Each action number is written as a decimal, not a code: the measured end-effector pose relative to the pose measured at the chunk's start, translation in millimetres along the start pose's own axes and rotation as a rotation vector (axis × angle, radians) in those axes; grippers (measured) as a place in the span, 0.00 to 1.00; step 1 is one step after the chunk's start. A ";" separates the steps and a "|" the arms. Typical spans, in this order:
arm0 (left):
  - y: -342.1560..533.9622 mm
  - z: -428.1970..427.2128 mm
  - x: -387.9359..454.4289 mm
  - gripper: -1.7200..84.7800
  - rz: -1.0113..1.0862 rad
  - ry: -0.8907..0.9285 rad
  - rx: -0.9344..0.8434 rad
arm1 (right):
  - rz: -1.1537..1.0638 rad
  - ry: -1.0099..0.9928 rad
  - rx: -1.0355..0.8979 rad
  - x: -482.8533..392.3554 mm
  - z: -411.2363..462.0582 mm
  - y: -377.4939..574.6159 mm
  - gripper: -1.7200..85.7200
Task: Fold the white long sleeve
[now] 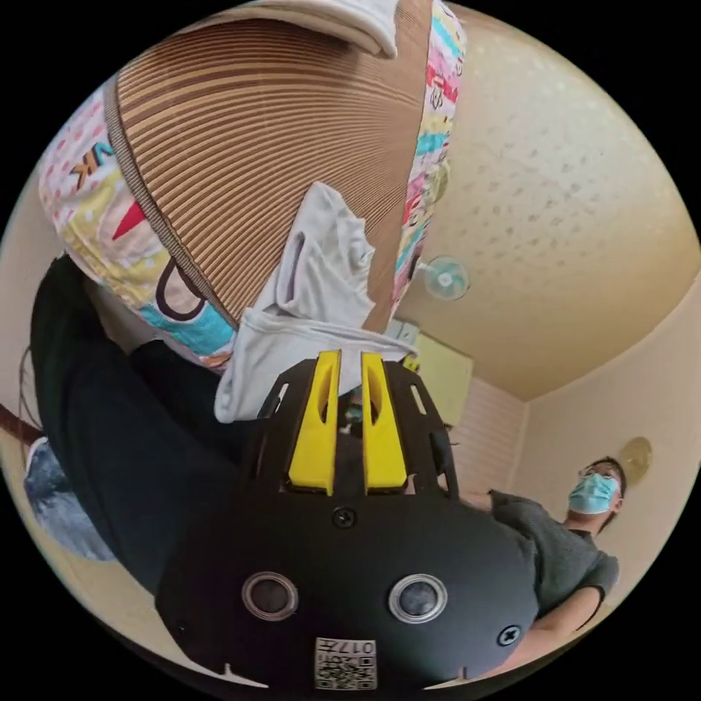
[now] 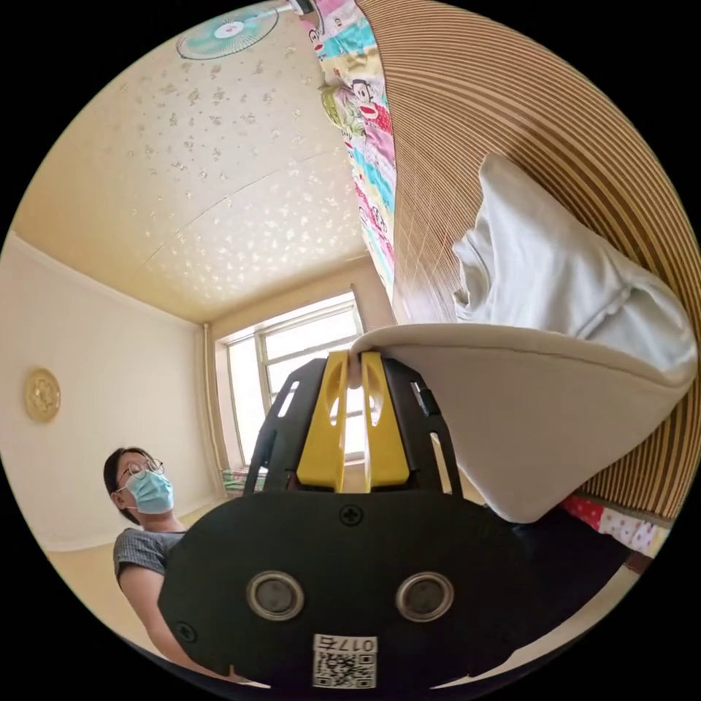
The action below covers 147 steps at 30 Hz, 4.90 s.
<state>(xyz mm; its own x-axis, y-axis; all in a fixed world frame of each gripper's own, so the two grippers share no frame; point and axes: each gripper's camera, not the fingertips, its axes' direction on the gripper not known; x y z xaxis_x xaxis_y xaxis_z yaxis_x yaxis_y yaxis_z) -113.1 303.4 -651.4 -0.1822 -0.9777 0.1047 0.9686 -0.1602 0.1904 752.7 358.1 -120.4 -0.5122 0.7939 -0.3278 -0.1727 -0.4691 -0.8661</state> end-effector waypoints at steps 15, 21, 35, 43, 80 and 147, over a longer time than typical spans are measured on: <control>-27.9 139.7 -23.6 0.07 0.028 -0.292 -0.061 | 0.131 0.026 0.132 49.1 -54.4 1.3 0.04; 23.4 116.4 -7.6 0.04 0.258 0.124 -0.082 | 0.098 -0.005 0.213 57.3 -78.2 26.9 0.04; -109.9 46.0 45.8 0.03 0.288 0.074 0.311 | -0.047 0.159 0.250 55.3 45.8 -159.8 0.06; -155.1 65.3 -23.3 0.16 0.050 0.038 0.451 | -0.064 0.478 0.192 103.7 109.1 -231.0 0.13; -96.0 90.3 -85.9 0.08 0.335 -0.278 0.104 | -0.383 1.201 -0.767 327.1 476.3 -23.9 0.03; -98.1 527.6 22.9 0.19 0.487 -0.311 -1.139 | 0.289 1.016 -0.099 -207.7 -201.1 124.1 0.22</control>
<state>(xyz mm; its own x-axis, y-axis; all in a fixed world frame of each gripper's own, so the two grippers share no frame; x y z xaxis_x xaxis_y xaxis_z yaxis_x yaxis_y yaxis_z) -301.6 368.6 -152.7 0.3485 -0.9198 0.1801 0.5156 0.0276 -0.8564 1006.9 212.8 -235.7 0.4283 0.6294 -0.6484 -0.0641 -0.6946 -0.7165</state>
